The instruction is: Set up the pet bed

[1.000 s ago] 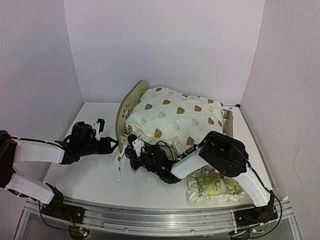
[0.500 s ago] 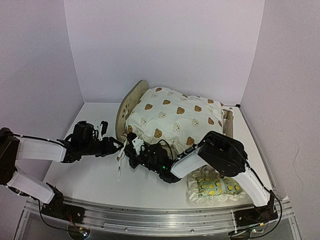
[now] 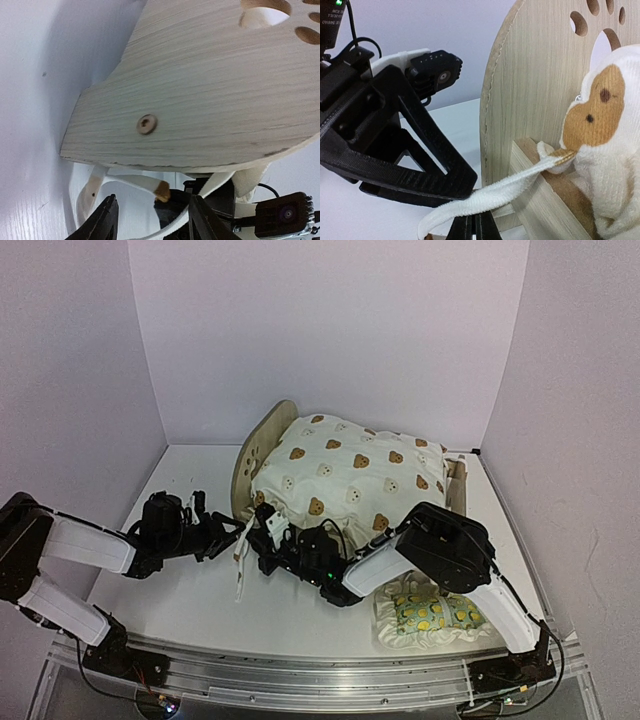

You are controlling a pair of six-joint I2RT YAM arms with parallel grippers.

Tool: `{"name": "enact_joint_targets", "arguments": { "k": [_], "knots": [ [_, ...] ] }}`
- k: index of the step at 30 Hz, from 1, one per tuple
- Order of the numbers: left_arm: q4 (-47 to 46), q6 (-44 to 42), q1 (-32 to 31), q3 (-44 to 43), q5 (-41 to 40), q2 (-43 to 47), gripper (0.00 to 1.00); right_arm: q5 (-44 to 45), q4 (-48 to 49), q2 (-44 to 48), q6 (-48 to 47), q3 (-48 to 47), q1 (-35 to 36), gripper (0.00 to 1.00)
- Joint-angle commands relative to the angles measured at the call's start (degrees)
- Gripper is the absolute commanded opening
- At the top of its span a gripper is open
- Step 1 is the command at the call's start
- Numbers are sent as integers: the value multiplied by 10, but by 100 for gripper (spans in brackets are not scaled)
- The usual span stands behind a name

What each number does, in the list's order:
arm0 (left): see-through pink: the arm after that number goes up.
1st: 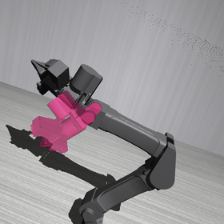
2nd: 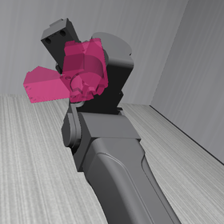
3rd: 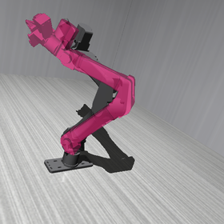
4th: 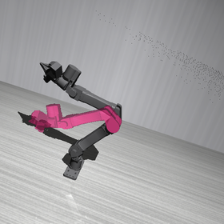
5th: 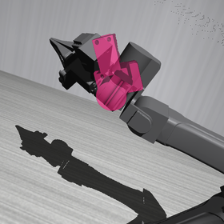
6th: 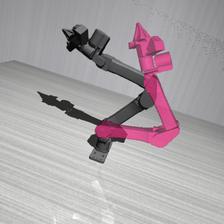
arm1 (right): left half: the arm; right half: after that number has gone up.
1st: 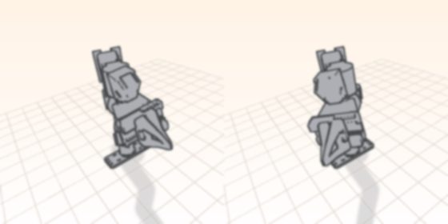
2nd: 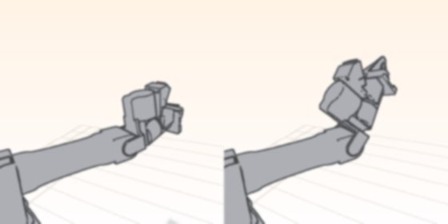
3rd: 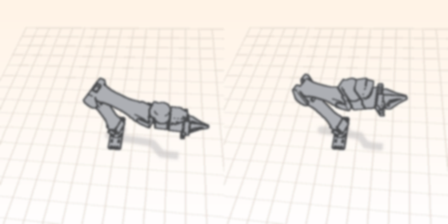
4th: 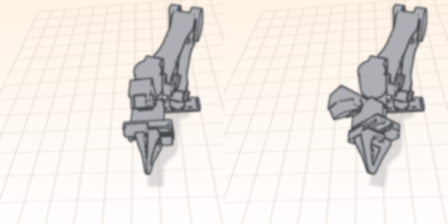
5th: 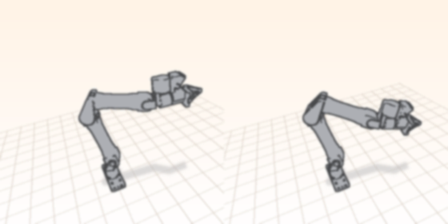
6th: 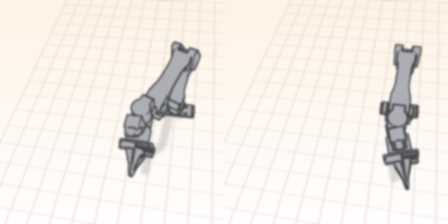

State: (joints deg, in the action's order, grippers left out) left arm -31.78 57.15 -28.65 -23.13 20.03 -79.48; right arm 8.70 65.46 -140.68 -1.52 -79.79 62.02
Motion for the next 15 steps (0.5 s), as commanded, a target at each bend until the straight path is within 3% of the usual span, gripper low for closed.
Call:
{"name": "enact_joint_targets", "arguments": {
  "k": [1,9,15],
  "knots": [
    [-107,92,5,14,19,-23,49,-18,38,-6,-3,11,-3,0],
    [-149,126,5,16,29,-50,51,-35,45,-6,-6,16,-3,0],
    [-151,131,5,12,28,-55,41,-47,49,-5,-6,17,-3,0]
  ]
}}
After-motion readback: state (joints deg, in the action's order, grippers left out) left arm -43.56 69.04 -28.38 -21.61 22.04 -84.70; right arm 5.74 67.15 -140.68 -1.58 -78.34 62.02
